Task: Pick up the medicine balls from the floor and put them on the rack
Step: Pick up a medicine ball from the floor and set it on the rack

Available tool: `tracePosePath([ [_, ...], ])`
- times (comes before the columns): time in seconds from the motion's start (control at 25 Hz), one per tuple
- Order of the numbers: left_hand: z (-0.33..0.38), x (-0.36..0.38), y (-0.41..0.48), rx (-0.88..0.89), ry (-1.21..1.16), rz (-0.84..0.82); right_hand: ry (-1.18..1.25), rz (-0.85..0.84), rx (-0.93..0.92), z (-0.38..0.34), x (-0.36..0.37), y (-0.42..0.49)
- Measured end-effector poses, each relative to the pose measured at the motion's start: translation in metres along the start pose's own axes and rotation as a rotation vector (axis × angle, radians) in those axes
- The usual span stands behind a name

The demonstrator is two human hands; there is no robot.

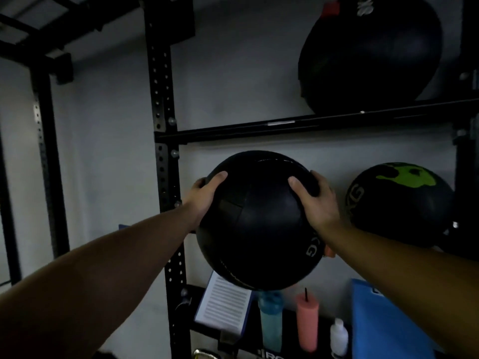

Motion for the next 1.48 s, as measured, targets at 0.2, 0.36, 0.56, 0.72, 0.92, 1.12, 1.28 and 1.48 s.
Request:
tracePosePath([
  [0.2, -0.001, 0.016, 0.168, 0.077, -0.060, -0.123, -0.086, 0.043, -0.142, -0.022, 0.077, 0.154],
  [0.36, 0.001, 0.031, 0.237, 0.251, 0.055, -0.211, -0.221, -0.079, -0.309, -0.020, 0.126, 0.264],
  [0.56, -0.014, 0.078, 0.229, 0.645, 0.735, -0.360, -0.296, -0.037, -0.312, 0.003, 0.157, 0.330],
  [0.72, -0.021, 0.041, 0.242, 0.645, 0.541, -0.402, -0.451, -0.010, -0.376, -0.039, 0.177, 0.314],
  [0.92, -0.029, -0.059, 0.265, 0.311, 0.569, -0.287, -0.740, 0.001, -0.476, -0.026, 0.207, 0.216],
  [1.12, -0.008, -0.056, 0.236, 0.643, 0.729, -0.152, -0.773, -0.140, -0.565, -0.063, 0.273, 0.219],
  [1.28, -0.021, -0.046, 0.233, 0.519, 0.954, -0.061, -0.378, -0.443, -0.686, -0.106, 0.310, 0.239],
  [1.48, -0.030, -0.113, 0.280, 0.419, 0.760, 0.062, -0.507, -0.300, -0.775, -0.029, 0.314, 0.228],
])
Point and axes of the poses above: each hand's wrist, its own y-axis towards the middle knuckle, its own x-axis out of the palm, z = x × y, the point moved 5 cm from there along y, towards the middle knuckle, and after that the axes turned 11 degrees about -y, right-handed, at the moved point
